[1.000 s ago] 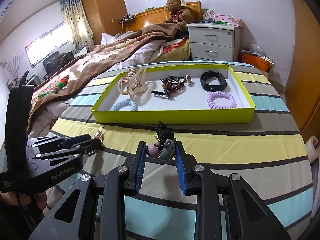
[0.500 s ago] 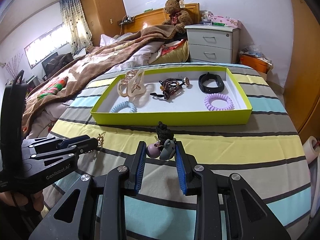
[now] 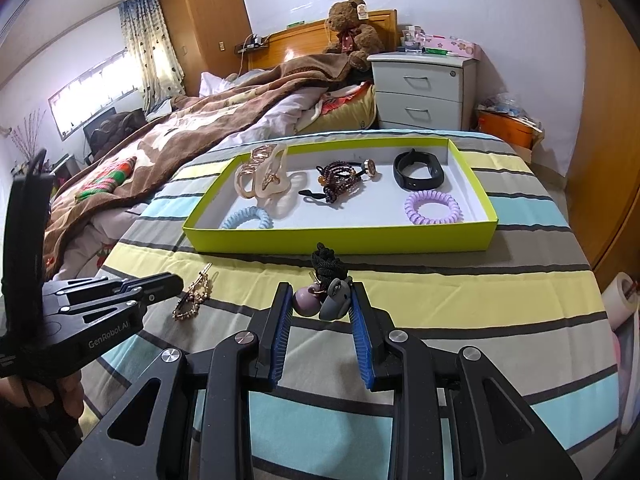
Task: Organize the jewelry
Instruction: 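Carry bear keychain with right tool while left tool carries gold clip to box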
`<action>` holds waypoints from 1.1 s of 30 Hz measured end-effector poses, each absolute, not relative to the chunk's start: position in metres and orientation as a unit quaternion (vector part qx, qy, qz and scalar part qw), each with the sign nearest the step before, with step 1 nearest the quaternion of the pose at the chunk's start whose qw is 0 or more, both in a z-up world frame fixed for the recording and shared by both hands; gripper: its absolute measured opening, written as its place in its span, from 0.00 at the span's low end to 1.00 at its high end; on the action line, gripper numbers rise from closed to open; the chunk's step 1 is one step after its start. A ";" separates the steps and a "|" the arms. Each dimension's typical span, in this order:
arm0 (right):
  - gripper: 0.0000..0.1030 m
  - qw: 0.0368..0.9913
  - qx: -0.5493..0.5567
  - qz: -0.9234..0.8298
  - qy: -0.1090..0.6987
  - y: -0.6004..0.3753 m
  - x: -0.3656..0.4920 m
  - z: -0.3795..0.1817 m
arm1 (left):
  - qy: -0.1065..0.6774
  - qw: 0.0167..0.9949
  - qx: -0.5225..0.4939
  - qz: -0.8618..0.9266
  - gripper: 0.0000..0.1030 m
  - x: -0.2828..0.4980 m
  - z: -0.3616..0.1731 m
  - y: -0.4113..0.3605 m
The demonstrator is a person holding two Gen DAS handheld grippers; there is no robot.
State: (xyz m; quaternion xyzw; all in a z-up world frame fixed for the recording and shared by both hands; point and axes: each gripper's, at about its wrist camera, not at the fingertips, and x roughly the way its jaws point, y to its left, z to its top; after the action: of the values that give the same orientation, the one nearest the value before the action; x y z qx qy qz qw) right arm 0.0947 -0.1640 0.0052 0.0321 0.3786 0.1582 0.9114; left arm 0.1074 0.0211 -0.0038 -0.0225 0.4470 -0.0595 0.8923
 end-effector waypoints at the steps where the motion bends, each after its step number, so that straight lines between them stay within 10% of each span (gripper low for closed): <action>1: 0.29 0.911 0.033 0.158 0.379 -0.164 0.095 0.005 | 0.449 0.892 -0.022 -0.057 0.05 0.107 -0.005 0.023; 33: 0.29 0.910 0.038 0.159 0.381 -0.165 0.093 -0.001 | 0.458 0.886 -0.020 -0.072 0.11 0.102 -0.010 0.005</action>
State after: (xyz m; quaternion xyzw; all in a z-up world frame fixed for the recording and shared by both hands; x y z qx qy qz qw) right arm 0.0926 -0.1645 -0.0012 0.0377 0.3809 0.1592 0.9100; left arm 0.1022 0.0052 -0.0105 -0.0199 0.4582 -0.0723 0.8857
